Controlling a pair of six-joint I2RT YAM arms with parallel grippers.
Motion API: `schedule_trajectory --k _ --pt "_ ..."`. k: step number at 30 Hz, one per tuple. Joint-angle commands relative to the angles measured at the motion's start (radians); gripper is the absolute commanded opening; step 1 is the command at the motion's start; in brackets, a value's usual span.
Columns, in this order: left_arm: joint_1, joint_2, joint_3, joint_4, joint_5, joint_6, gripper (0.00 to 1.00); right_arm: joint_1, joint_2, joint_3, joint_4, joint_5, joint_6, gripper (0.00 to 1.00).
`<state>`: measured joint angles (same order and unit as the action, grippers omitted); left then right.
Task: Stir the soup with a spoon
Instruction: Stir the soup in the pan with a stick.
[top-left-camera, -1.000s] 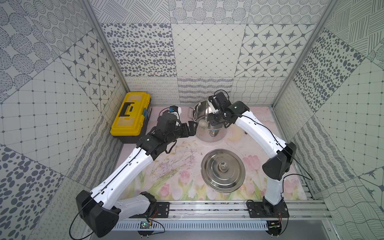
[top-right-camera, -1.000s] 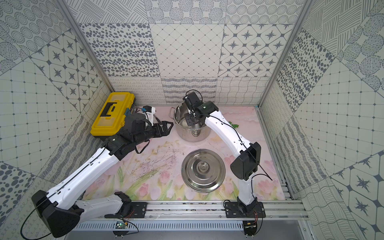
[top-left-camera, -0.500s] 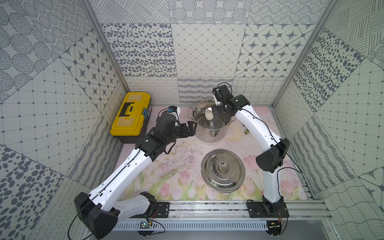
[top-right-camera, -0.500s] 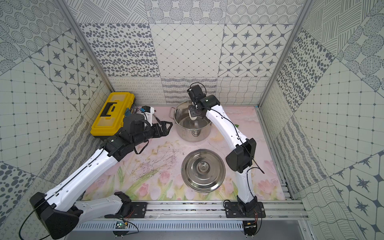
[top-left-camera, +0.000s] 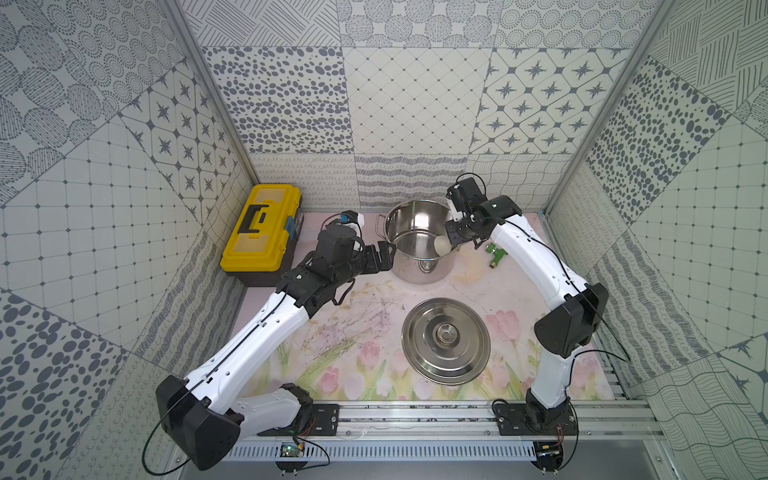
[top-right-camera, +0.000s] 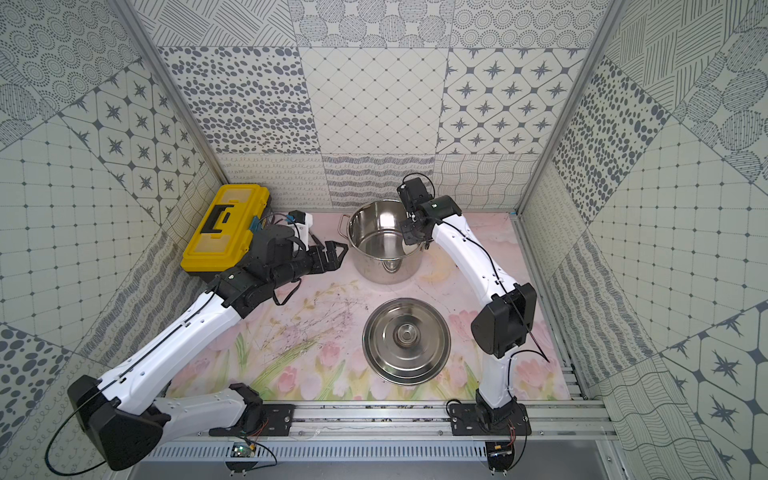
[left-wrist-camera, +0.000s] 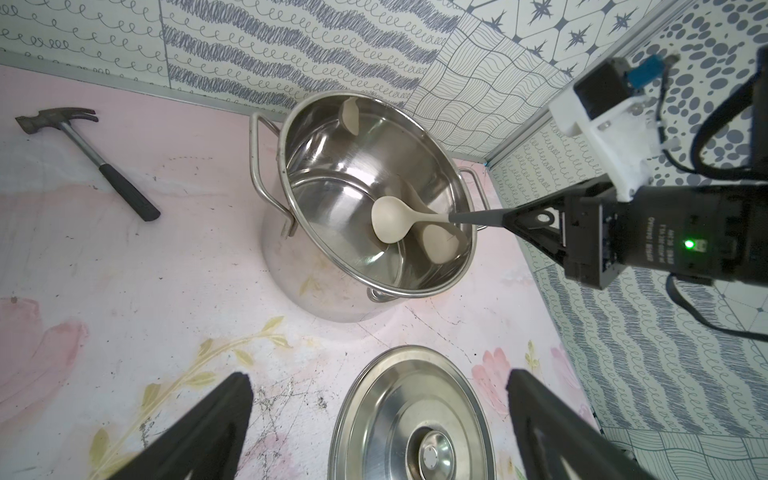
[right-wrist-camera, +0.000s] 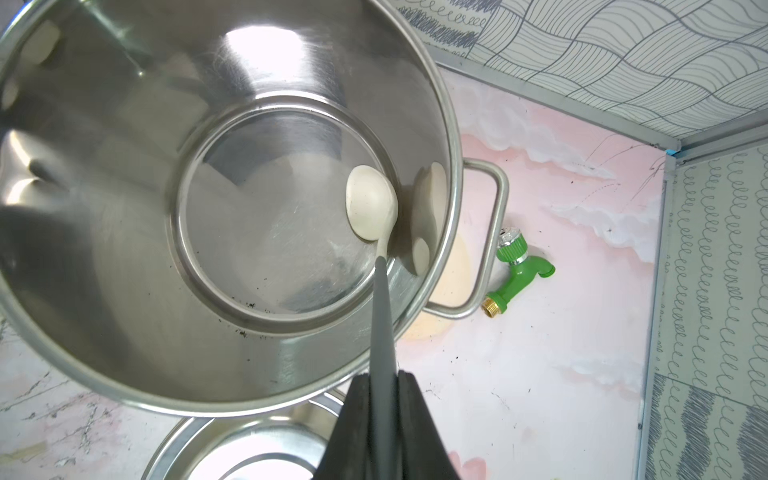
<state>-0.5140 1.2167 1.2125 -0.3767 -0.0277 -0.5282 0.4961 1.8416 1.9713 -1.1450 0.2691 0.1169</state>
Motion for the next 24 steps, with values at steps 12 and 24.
schedule_trajectory --k 12,24 --pt "-0.001 0.018 0.024 0.041 0.014 0.005 1.0 0.086 -0.125 -0.156 0.103 -0.098 0.128 0.0" --pt "-0.001 -0.007 0.006 0.035 -0.001 -0.003 1.0 0.13 0.055 0.087 0.106 -0.121 0.156 0.0"
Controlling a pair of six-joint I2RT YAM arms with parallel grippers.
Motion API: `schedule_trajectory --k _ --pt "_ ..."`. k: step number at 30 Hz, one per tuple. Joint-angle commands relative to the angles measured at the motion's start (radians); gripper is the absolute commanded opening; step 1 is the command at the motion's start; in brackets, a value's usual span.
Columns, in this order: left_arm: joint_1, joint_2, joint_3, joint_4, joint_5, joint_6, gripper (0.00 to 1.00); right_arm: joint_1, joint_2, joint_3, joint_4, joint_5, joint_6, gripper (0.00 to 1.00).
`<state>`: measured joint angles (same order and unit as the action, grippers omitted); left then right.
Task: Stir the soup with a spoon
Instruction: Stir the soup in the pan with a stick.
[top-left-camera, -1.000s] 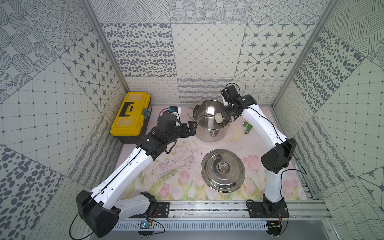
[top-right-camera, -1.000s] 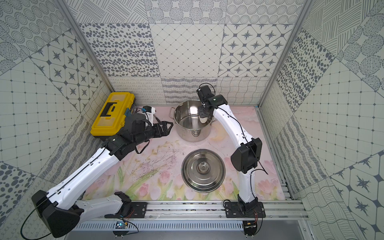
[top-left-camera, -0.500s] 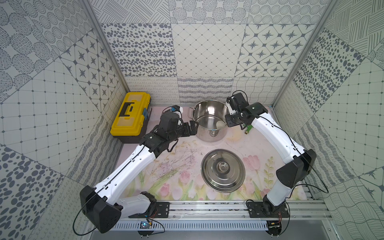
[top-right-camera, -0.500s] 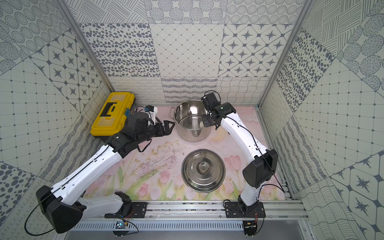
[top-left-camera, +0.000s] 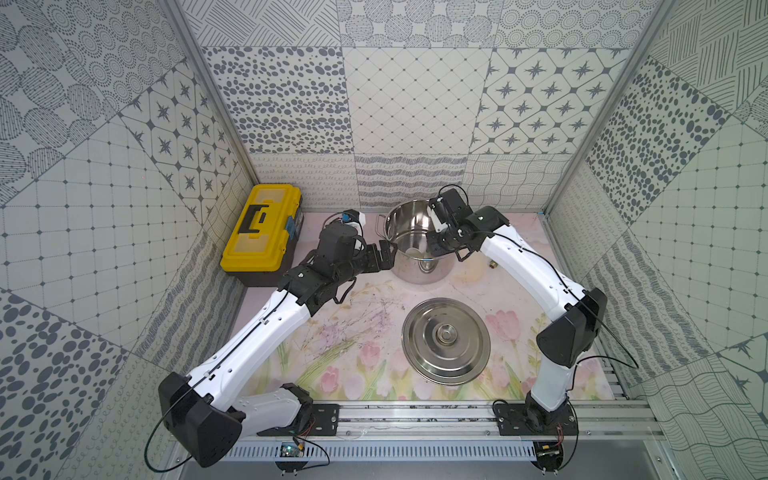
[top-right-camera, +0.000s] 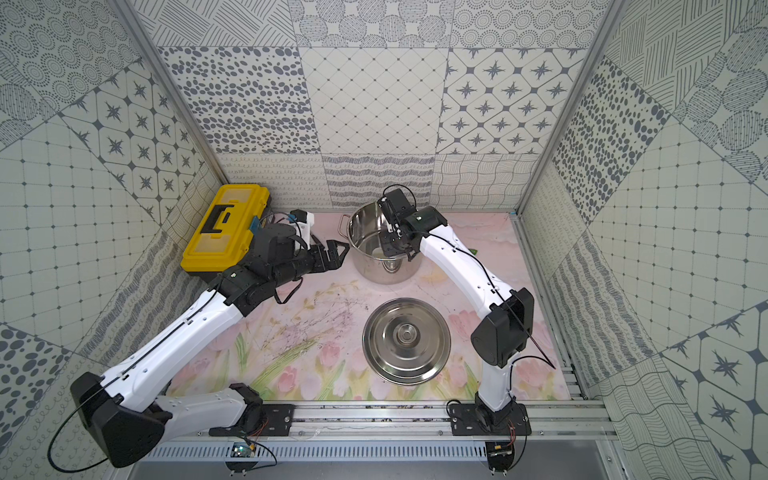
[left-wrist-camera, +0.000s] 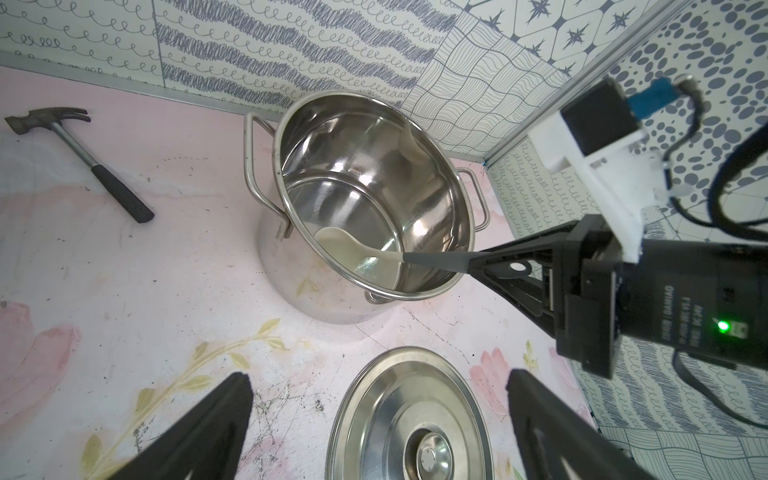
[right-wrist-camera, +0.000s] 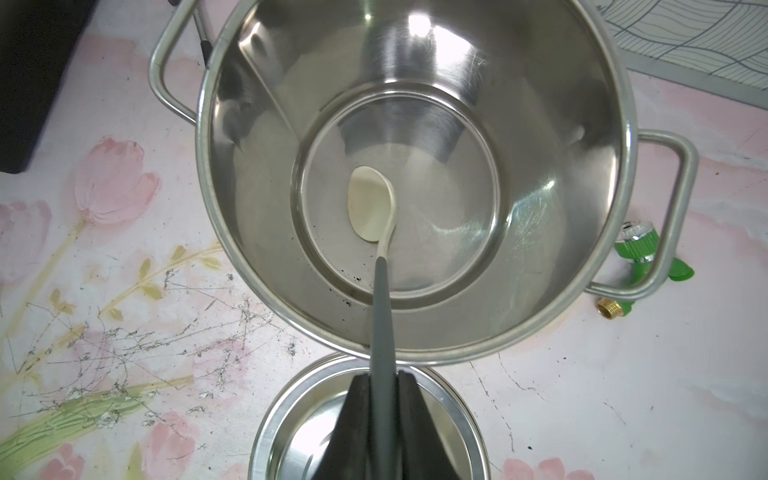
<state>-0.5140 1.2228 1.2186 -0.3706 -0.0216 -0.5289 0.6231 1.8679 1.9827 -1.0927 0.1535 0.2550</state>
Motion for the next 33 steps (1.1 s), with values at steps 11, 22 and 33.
schedule_trajectory --k 11,22,33 --pt "-0.001 -0.043 -0.014 0.01 -0.03 0.012 0.99 -0.022 0.268 0.503 -0.108 0.075 -0.046 0.0" --pt "-0.001 -0.037 -0.018 0.025 -0.007 0.024 1.0 -0.14 0.267 0.532 -0.167 0.065 -0.069 0.0" --pt "-0.001 -0.008 -0.005 0.045 0.012 0.041 0.99 -0.153 0.074 0.231 -0.13 0.034 -0.077 0.0"
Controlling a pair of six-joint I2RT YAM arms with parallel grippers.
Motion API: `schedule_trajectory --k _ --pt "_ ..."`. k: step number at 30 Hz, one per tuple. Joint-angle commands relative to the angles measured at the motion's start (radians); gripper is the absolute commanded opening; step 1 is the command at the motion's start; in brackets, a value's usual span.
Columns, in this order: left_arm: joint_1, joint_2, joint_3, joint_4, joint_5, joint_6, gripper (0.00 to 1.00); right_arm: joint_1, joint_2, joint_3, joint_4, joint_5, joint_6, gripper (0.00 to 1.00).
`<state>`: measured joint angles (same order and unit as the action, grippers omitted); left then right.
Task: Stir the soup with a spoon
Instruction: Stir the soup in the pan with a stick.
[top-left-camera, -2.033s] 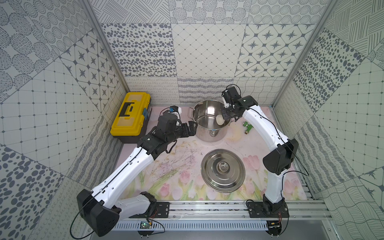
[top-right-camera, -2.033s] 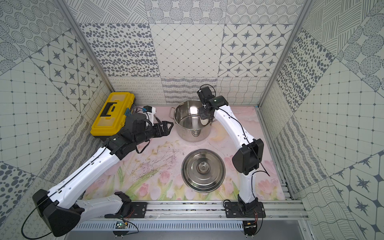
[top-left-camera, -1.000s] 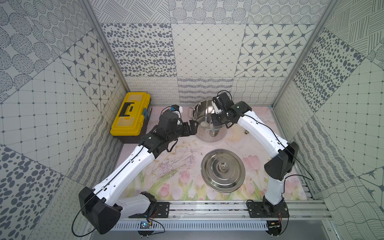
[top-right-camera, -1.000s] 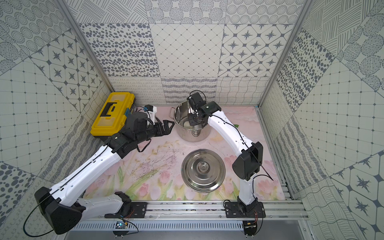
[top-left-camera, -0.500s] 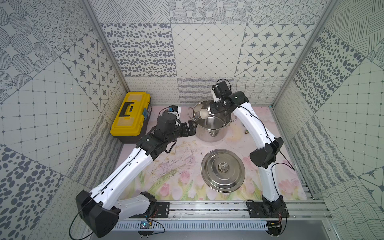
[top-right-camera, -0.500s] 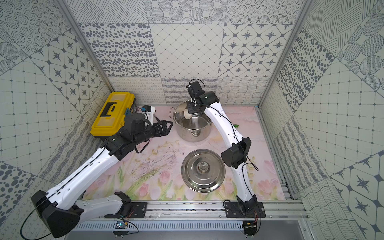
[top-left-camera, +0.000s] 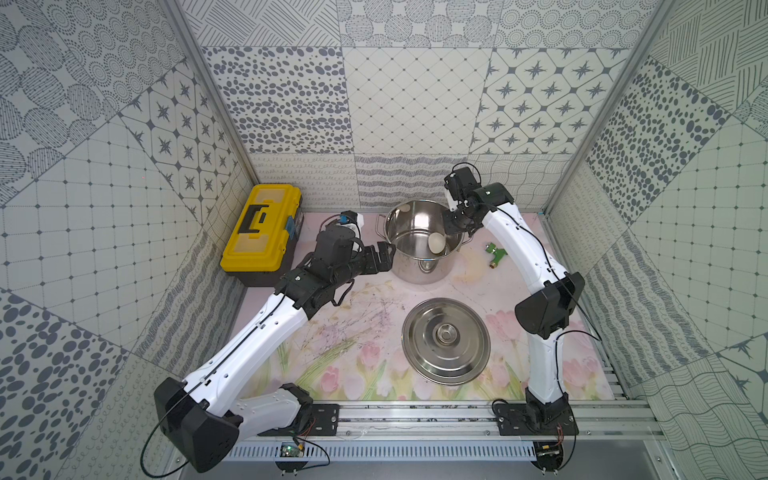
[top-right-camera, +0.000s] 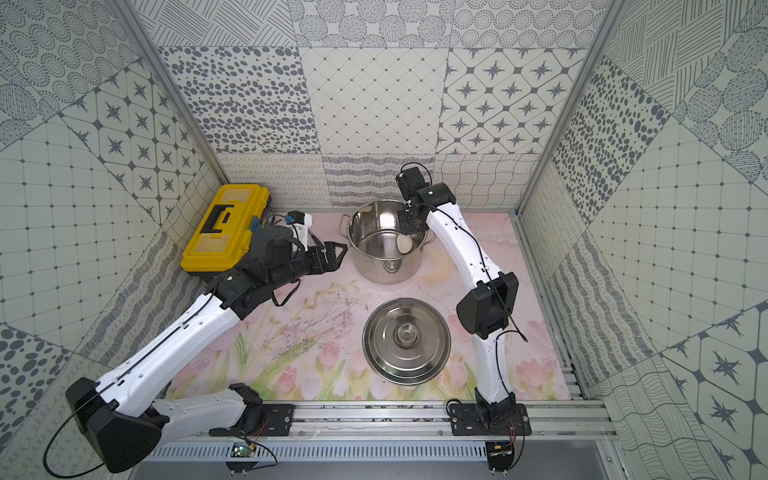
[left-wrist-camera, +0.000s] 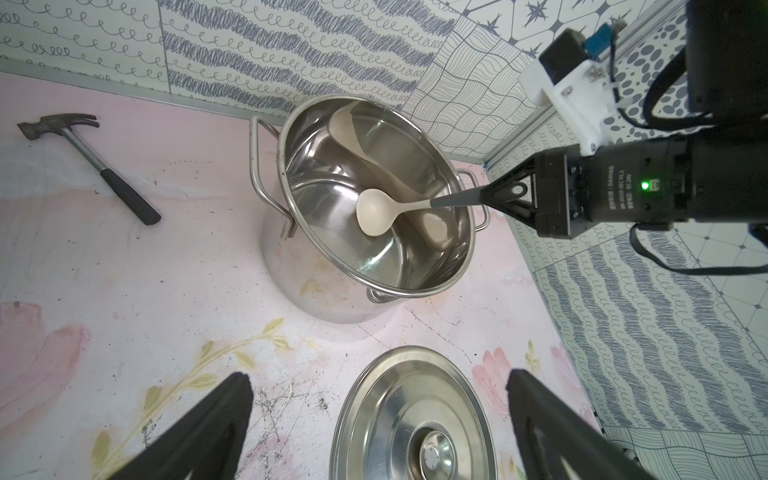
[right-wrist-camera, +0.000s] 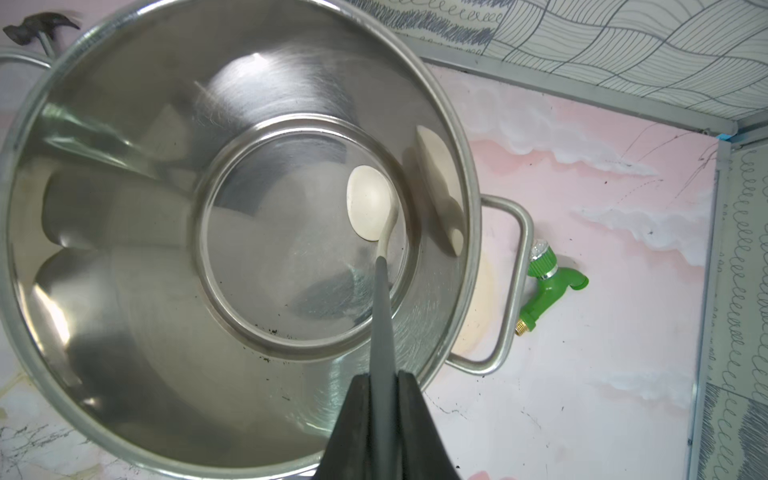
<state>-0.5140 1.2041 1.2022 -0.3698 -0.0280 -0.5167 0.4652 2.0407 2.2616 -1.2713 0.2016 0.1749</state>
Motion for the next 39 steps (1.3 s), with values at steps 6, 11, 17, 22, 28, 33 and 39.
schedule_trajectory --k 6,11,17,22,28,33,39 --pt "0.001 0.014 0.01 0.042 0.027 0.023 0.99 0.041 -0.204 -0.218 0.109 -0.042 0.055 0.0" --pt "-0.002 0.008 0.009 0.039 0.028 0.011 0.99 0.096 -0.22 -0.278 0.154 -0.054 0.092 0.0" --pt "-0.001 -0.008 0.007 0.032 0.03 -0.011 1.0 0.128 -0.157 -0.218 0.174 -0.072 0.125 0.0" --pt "0.0 -0.033 -0.011 0.023 0.018 -0.028 0.99 0.131 -0.083 -0.127 0.179 -0.086 0.139 0.0" --pt "-0.002 -0.063 -0.032 0.018 0.005 -0.045 0.99 0.128 -0.01 -0.015 0.176 -0.037 0.123 0.0" --pt "-0.001 -0.072 -0.033 0.015 -0.004 -0.043 1.0 0.106 0.019 0.036 0.169 0.013 0.083 0.0" --pt "-0.001 -0.064 -0.032 0.021 -0.001 -0.04 1.0 0.057 -0.003 0.02 0.157 0.031 0.043 0.0"
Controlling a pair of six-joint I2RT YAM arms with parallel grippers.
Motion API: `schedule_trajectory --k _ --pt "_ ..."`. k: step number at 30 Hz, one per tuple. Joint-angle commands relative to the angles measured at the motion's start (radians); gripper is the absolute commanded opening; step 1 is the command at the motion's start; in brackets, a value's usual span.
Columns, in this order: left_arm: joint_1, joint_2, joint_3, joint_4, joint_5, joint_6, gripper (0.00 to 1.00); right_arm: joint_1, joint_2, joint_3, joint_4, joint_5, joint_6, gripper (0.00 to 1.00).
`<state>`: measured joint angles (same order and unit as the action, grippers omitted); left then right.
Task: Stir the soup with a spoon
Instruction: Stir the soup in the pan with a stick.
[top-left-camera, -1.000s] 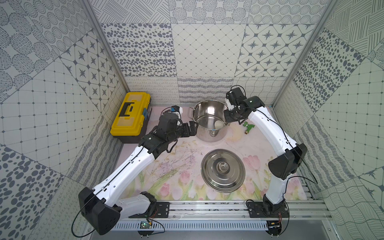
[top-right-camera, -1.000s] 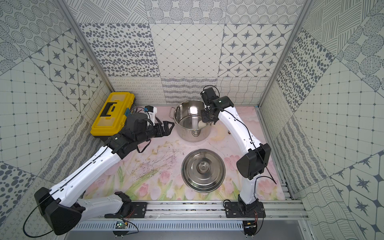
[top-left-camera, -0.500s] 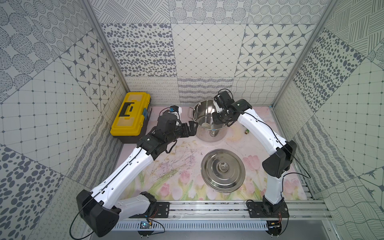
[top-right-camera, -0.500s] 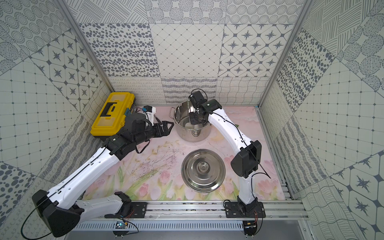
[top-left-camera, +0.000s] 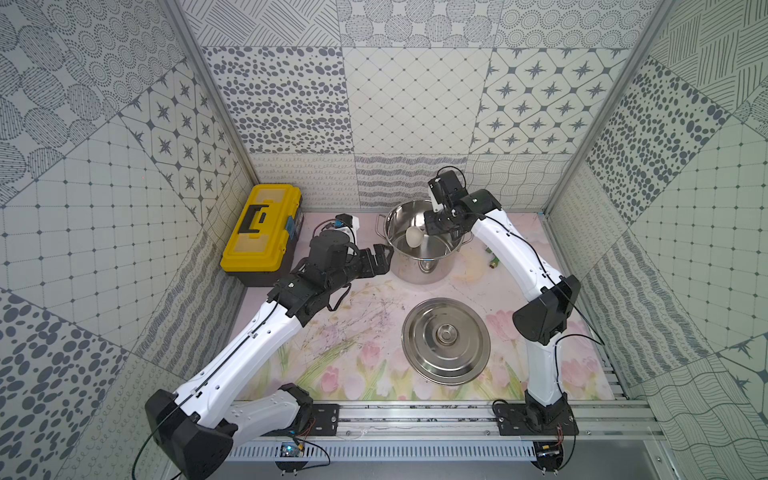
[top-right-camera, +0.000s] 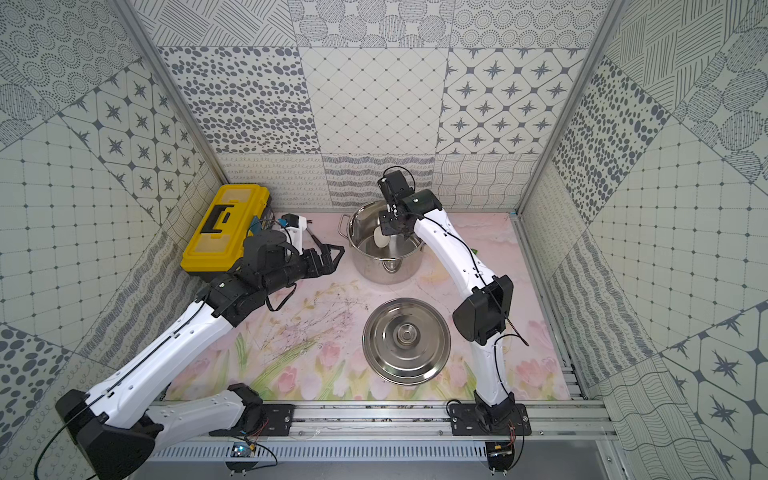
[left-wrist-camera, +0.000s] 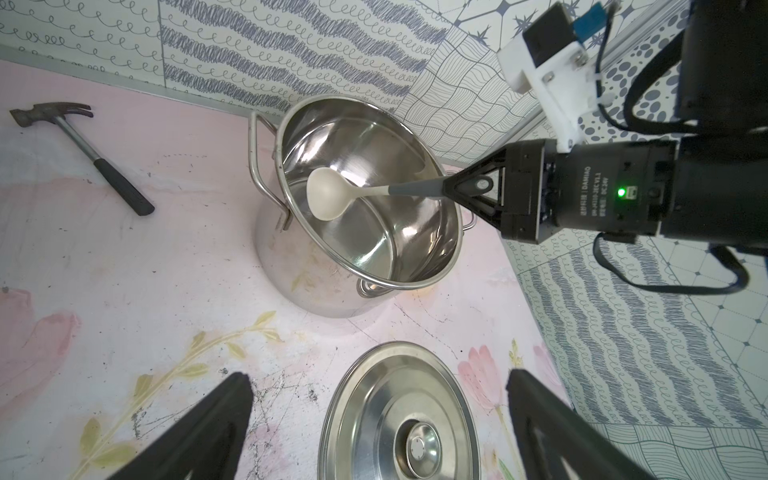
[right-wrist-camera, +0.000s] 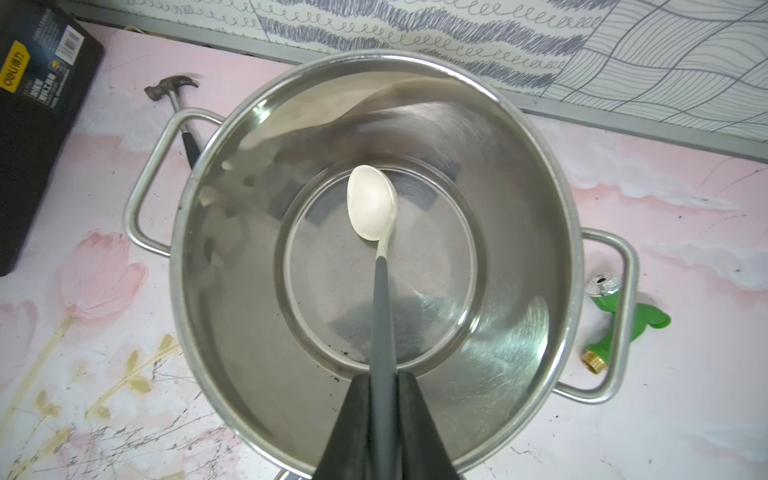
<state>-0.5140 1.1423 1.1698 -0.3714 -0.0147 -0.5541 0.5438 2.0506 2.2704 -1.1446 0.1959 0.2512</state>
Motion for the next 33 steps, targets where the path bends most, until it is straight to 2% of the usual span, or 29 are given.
schedule_trajectory --k 1,11,19,25,33 --pt "-0.002 0.0 0.002 0.022 -0.016 -0.001 0.99 -0.026 -0.023 -0.001 0.031 0.042 -0.043 0.0" --pt "-0.003 0.031 0.019 0.033 -0.003 0.01 0.99 -0.032 -0.164 -0.201 0.037 0.021 -0.085 0.0" --pt "0.0 0.041 0.027 0.031 0.001 0.018 1.0 0.032 -0.235 -0.306 0.072 -0.026 -0.038 0.0" --pt "-0.002 0.041 0.019 0.032 0.004 0.007 1.0 0.064 -0.185 -0.254 0.101 -0.072 0.028 0.0" --pt "-0.001 0.035 0.011 0.015 -0.007 0.004 0.99 0.07 -0.061 -0.083 0.099 -0.032 0.023 0.0"
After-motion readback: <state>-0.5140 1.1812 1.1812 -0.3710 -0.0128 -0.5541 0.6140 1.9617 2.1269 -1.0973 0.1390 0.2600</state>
